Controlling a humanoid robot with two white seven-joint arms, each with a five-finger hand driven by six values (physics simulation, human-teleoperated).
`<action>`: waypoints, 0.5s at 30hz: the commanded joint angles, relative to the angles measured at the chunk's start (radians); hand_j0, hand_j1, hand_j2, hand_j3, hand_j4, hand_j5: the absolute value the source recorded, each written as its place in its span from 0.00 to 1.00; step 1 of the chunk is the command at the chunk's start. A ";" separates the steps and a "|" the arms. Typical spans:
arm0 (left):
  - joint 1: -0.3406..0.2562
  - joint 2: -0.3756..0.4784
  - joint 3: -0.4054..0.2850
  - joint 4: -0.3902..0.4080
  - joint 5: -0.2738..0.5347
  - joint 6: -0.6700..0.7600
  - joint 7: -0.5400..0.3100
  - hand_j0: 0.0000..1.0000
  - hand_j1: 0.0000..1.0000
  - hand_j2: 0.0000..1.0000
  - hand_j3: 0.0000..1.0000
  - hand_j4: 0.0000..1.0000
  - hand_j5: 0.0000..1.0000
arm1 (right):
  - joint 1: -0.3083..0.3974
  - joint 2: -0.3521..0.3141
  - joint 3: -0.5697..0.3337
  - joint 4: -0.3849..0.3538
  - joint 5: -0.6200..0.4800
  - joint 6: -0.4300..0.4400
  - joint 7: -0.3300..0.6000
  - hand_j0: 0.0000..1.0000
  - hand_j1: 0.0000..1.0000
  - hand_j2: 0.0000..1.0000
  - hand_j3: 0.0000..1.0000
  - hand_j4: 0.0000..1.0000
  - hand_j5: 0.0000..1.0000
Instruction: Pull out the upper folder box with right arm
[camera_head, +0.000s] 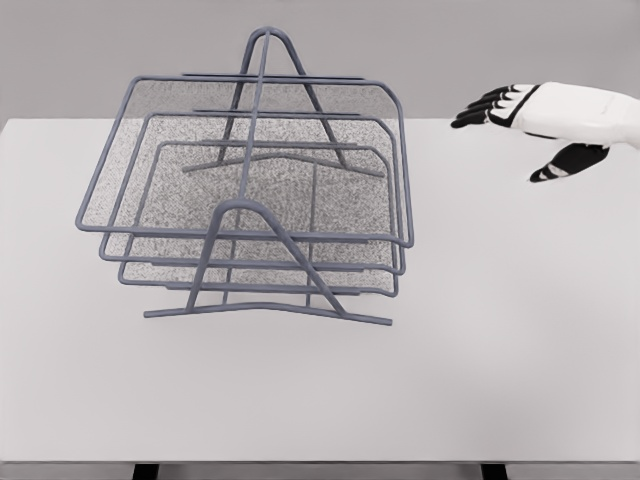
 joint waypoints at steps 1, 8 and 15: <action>0.000 0.000 0.000 0.000 0.000 0.000 0.000 1.00 1.00 1.00 1.00 1.00 1.00 | -0.005 0.000 -0.001 -0.010 -0.011 0.002 0.000 1.00 1.00 1.00 1.00 1.00 1.00; 0.000 0.000 0.000 0.000 0.000 0.000 0.000 1.00 1.00 1.00 1.00 1.00 1.00 | -0.080 0.203 0.141 -0.044 0.033 0.002 0.000 1.00 1.00 1.00 1.00 1.00 1.00; 0.000 0.000 0.000 0.000 0.000 0.000 -0.001 1.00 1.00 1.00 1.00 1.00 1.00 | -0.063 0.201 0.139 -0.033 0.033 0.002 0.000 1.00 1.00 1.00 1.00 1.00 1.00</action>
